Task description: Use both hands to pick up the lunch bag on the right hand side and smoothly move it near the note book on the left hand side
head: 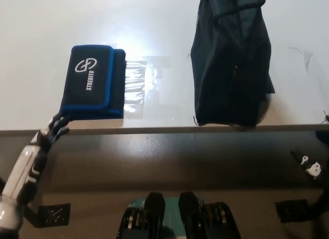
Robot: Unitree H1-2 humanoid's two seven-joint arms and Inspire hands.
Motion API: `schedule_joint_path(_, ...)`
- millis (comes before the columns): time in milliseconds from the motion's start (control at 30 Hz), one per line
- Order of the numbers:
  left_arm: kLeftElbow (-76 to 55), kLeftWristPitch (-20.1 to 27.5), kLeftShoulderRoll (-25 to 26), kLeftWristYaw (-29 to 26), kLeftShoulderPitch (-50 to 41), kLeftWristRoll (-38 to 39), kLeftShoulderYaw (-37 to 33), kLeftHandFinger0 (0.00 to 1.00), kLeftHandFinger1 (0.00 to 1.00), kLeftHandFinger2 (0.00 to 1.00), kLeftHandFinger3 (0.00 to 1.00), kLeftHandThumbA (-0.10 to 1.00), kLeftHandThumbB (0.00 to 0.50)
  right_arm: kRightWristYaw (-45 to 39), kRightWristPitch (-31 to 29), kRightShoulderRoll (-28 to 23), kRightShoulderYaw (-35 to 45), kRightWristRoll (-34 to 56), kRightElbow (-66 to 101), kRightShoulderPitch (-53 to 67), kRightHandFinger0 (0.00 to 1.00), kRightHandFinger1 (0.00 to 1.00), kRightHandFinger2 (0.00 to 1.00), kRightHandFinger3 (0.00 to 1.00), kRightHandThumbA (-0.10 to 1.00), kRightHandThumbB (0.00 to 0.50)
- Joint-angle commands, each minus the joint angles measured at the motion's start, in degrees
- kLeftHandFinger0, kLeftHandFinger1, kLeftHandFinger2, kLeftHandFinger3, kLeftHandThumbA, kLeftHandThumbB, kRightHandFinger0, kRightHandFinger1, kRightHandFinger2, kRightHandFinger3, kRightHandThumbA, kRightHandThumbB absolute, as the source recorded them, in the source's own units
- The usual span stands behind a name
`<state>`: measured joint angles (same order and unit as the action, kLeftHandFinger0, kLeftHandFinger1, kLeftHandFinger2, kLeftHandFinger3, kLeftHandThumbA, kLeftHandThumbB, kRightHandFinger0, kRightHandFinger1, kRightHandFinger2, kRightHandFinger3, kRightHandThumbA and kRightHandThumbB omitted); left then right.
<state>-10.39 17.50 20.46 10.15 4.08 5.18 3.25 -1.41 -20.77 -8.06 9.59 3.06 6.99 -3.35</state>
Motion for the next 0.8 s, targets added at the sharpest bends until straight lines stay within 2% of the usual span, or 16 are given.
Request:
schedule_joint_path(0, -2.6, -1.7, 0.5, 1.1, 4.5, 2.2, -0.2, 1.00, 1.00, 1.00, 1.00, 1.00, 0.310, 0.7, 0.9, -2.2, 1.6, 2.0, 2.7, -3.9, 1.00, 1.00, 1.00, 1.00, 1.00, 0.176)
schedule_joint_path(100, -3.4, -4.6, 0.5, 1.8, 8.0, 2.6, -0.8, 1.00, 1.00, 1.00, 1.00, 1.00, 0.282, -0.3, 3.3, -3.9, 2.0, 4.6, 0.8, -6.7, 1.00, 1.00, 1.00, 1.00, 1.00, 0.205)
schedule_joint_path(133, -3.4, -5.7, 0.5, 2.2, 9.6, 2.8, -1.2, 1.00, 1.00, 1.00, 1.00, 1.00, 0.268, -0.8, 4.5, -4.4, 2.3, 6.7, -0.3, -8.0, 1.00, 1.00, 1.00, 1.00, 1.00, 0.199)
schedule_joint_path(200, -3.5, -8.2, 0.2, 2.1, 11.4, 2.7, -1.6, 1.00, 1.00, 1.00, 1.00, 1.00, 0.281, -1.3, 6.3, -5.1, 2.5, 9.0, -1.3, -9.1, 1.00, 1.00, 1.00, 1.00, 1.00, 0.208)
schedule_joint_path(267, -3.6, -13.8, -0.7, 1.8, 14.2, 3.7, -2.2, 1.00, 1.00, 1.00, 1.00, 1.00, 0.325, -2.6, 8.0, -6.5, 2.7, 11.2, -3.4, -11.3, 1.00, 1.00, 1.00, 1.00, 1.00, 0.183)
schedule_joint_path(333, -3.1, -17.3, -1.7, 1.5, 16.7, 4.4, -2.5, 1.00, 1.00, 1.00, 1.00, 1.00, 0.346, -3.0, 8.5, -7.1, 2.7, 12.1, -5.3, -13.1, 1.00, 1.00, 1.00, 1.00, 1.00, 0.169)
schedule_joint_path(367, -2.5, -18.5, -2.3, 1.3, 18.0, 4.9, -2.7, 1.00, 1.00, 1.00, 1.00, 1.00, 0.351, -3.3, 9.5, -7.2, 2.9, 13.5, -6.7, -14.8, 1.00, 1.00, 1.00, 1.00, 1.00, 0.179)
schedule_joint_path(400, -1.1, -18.8, -2.7, 1.7, 19.4, 5.3, -2.9, 1.00, 1.00, 1.00, 1.00, 1.00, 0.343, -3.9, 10.7, -7.2, 3.2, 16.0, -8.3, -16.5, 1.00, 1.00, 1.00, 1.00, 1.00, 0.193)
schedule_joint_path(533, 3.1, -18.3, -3.2, 3.2, 22.9, 5.3, -3.7, 1.00, 1.00, 1.00, 1.00, 1.00, 0.322, -5.1, 11.6, -7.0, 3.8, 19.1, -12.5, -20.3, 1.00, 1.00, 1.00, 1.00, 1.00, 0.189)
schedule_joint_path(633, 7.1, -19.8, -4.6, 3.7, 26.6, 5.9, -4.2, 1.00, 1.00, 1.00, 1.00, 1.00, 0.333, -5.6, 13.5, -6.3, 4.2, 21.3, -16.2, -24.1, 1.00, 1.00, 1.00, 1.00, 1.00, 0.223)
schedule_joint_path(767, 12.3, -19.9, -6.3, 3.2, 30.8, 4.3, -4.9, 1.00, 1.00, 1.00, 1.00, 1.00, 0.358, -5.6, 13.7, -5.5, 4.7, 22.1, -20.7, -28.1, 1.00, 1.00, 1.00, 1.00, 1.00, 0.217)
